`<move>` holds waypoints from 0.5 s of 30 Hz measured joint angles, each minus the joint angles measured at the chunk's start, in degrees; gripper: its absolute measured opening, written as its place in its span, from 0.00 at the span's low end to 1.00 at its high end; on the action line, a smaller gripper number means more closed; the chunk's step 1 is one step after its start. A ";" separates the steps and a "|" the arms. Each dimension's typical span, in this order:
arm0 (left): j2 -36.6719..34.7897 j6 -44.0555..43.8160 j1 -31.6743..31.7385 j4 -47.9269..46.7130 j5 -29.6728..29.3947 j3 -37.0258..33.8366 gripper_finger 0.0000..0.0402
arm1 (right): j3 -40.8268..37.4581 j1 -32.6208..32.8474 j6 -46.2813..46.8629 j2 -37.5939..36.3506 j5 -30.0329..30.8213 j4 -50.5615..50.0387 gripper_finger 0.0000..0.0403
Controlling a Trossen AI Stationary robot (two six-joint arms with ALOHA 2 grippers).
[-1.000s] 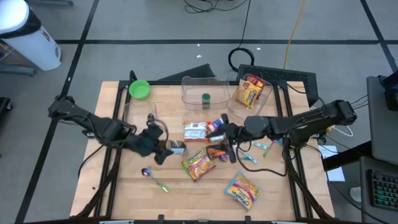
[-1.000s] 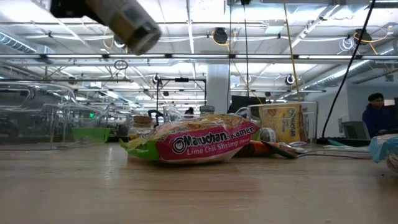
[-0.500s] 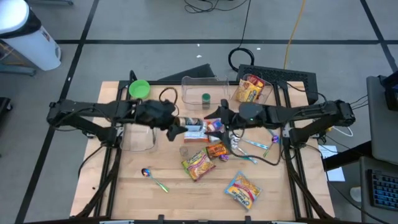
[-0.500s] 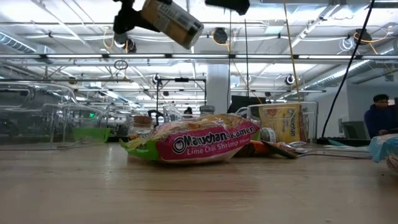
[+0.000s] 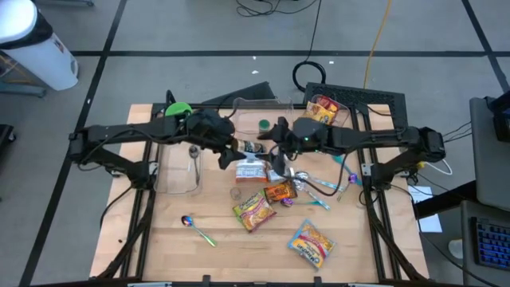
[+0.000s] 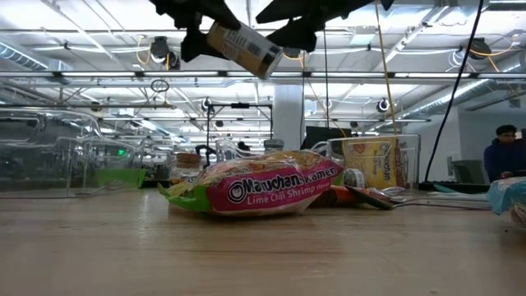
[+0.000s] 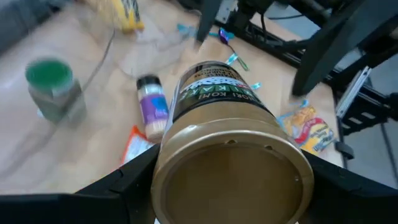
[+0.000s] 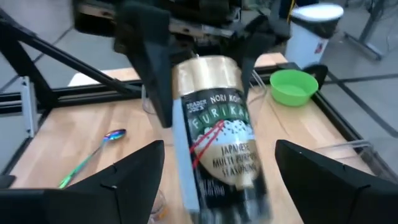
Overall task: Pick & Place Food Item
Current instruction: Put the gold spice bottle into the middle transparent bin
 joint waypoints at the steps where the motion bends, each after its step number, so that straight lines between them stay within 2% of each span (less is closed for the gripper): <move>1: 0.34 1.35 0.35 0.12 0.03 0.64 0.69 | 0.50 -0.17 0.01 0.67 -0.16 -0.15 0.75; 8: 4.38 8.49 1.74 -3.92 2.94 7.34 0.69 | 3.16 -0.74 0.02 3.30 -1.23 -3.36 0.75; 15: 10.00 15.06 1.65 -11.52 2.94 15.78 0.69 | 3.13 -2.16 -0.12 3.20 -1.94 -5.22 0.75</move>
